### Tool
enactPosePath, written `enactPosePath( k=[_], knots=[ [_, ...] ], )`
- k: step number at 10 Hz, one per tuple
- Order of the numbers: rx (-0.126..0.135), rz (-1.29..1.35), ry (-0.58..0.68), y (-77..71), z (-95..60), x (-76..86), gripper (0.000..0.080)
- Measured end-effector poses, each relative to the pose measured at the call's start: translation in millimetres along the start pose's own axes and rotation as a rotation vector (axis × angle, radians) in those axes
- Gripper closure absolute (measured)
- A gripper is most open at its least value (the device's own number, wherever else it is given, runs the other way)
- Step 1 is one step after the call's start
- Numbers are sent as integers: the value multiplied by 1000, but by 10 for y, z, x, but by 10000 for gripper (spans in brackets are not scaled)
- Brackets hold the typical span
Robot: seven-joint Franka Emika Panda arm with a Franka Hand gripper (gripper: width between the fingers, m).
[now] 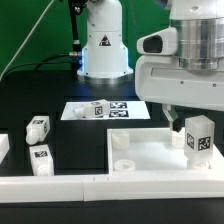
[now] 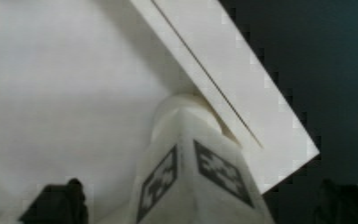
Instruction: Assemble one leg
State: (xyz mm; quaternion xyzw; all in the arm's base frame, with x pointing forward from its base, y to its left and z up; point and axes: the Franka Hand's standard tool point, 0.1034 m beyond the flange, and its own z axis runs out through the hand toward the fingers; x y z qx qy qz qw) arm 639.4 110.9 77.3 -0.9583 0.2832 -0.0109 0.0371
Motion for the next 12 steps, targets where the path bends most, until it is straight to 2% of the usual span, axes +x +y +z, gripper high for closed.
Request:
enactPosePath(
  k=[2, 3, 4, 5, 6, 7, 8, 9, 12],
  knots=[
    [-26, -345, 14, -6, -15, 17, 151],
    [-30, -530, 21, -22, -30, 34, 151],
    [-28, -577, 19, -29, -25, 24, 151],
    [-29, -554, 20, -25, -23, 26, 151],
    [-29, -550, 20, -23, -23, 28, 277],
    [-28, -511, 20, -24, -21, 26, 277],
    [-27, -434, 20, -26, -20, 24, 454],
    [-26, -350, 21, -24, -20, 25, 515],
    [-54, 7, 54, -38, -12, 9, 515]
  ],
)
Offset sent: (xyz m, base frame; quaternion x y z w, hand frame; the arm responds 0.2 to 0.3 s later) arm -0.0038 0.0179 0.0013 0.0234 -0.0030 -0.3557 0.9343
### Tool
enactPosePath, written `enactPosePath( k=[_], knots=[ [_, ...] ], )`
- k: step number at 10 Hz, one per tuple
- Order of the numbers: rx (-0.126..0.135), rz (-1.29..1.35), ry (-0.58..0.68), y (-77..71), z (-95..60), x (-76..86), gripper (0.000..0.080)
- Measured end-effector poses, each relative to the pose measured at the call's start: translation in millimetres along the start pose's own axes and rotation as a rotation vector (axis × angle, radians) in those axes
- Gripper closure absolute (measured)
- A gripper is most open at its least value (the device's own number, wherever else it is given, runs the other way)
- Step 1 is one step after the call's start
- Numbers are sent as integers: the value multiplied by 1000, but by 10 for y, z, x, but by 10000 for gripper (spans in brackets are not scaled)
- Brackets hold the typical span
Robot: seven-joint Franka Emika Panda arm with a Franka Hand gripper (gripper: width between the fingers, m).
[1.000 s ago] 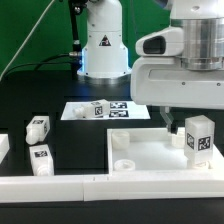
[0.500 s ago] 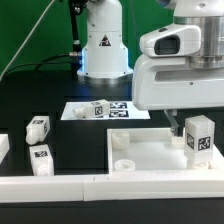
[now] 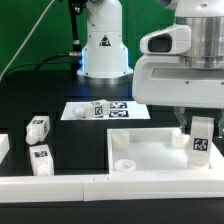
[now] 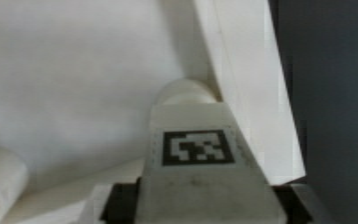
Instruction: Assemble one leg
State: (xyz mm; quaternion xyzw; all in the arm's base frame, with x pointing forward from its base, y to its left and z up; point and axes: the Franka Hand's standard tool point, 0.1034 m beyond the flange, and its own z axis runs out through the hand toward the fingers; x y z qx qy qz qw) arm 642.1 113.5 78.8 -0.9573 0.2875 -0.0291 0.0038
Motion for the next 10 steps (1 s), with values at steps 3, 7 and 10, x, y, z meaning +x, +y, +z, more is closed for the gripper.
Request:
enactPosePath(
  k=[3, 7, 10],
  knots=[
    [11, 535, -12, 12, 3, 2, 515],
    [27, 715, -37, 39, 11, 15, 382],
    [21, 242, -23, 45, 7, 13, 169]
  ],
)
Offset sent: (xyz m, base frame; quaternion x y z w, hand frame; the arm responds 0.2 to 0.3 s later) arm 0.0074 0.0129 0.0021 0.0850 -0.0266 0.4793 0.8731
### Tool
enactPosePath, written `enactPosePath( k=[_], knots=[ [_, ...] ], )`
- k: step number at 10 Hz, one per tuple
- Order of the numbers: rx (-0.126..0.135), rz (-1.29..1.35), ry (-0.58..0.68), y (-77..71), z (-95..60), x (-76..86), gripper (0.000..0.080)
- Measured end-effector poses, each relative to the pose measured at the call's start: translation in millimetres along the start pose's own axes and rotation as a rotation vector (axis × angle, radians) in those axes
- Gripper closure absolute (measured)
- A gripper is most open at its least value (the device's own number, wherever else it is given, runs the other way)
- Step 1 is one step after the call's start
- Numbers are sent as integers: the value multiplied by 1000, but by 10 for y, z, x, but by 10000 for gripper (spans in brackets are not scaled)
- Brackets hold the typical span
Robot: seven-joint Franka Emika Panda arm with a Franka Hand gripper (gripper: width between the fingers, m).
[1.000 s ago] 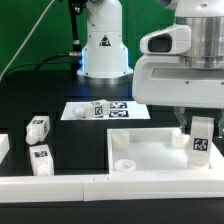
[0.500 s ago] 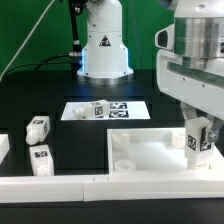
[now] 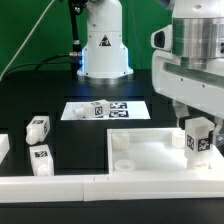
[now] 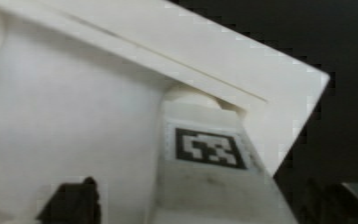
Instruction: Assemble one leg
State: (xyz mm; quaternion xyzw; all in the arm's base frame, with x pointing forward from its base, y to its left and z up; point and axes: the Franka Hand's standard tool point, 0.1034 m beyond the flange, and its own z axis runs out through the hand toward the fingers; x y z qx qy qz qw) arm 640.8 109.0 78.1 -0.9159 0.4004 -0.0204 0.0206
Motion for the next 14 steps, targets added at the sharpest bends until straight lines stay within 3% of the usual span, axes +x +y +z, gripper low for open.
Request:
enactPosePath(
  k=[2, 6, 8, 9, 12, 14],
  knots=[
    [-4, -282, -1, 29, 14, 27, 153],
    [-9, -531, 6, 23, 3, 33, 151],
    [13, -690, 23, -68, -67, -48, 151],
    [10, -671, 22, -50, -54, -35, 151],
    [11, -597, 21, -47, -52, -33, 515],
    [12, -452, 21, -44, -52, -29, 514]
  ],
)
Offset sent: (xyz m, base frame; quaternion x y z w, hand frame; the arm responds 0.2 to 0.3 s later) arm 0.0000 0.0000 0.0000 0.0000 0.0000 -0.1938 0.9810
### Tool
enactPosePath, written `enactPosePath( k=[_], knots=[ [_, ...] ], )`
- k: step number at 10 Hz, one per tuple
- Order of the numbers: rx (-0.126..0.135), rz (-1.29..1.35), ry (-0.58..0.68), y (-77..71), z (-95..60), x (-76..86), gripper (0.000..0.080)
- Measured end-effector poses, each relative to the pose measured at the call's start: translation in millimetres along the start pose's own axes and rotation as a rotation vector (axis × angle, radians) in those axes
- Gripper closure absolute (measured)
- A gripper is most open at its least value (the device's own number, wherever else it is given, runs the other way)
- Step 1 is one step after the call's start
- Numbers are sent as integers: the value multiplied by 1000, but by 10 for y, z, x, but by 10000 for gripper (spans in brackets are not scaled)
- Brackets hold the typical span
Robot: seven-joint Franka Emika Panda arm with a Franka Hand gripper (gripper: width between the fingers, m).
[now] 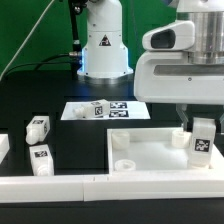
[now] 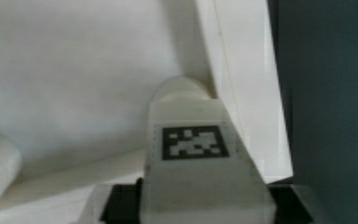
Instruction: Assemble one leg
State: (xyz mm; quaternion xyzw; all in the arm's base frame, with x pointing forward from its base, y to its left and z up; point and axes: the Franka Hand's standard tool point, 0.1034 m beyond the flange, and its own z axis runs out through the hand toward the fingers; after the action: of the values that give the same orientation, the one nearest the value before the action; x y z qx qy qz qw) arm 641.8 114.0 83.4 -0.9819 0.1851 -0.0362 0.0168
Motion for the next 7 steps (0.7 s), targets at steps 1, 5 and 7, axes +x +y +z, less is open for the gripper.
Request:
enactPosePath(
  k=[1, 5, 7],
  knots=[
    [-2, 134, 4, 6, 6, -2, 514],
    [5, 780, -2, 30, 18, 7, 514],
    [16, 1037, -14, 40, 20, 9, 514]
  ],
)
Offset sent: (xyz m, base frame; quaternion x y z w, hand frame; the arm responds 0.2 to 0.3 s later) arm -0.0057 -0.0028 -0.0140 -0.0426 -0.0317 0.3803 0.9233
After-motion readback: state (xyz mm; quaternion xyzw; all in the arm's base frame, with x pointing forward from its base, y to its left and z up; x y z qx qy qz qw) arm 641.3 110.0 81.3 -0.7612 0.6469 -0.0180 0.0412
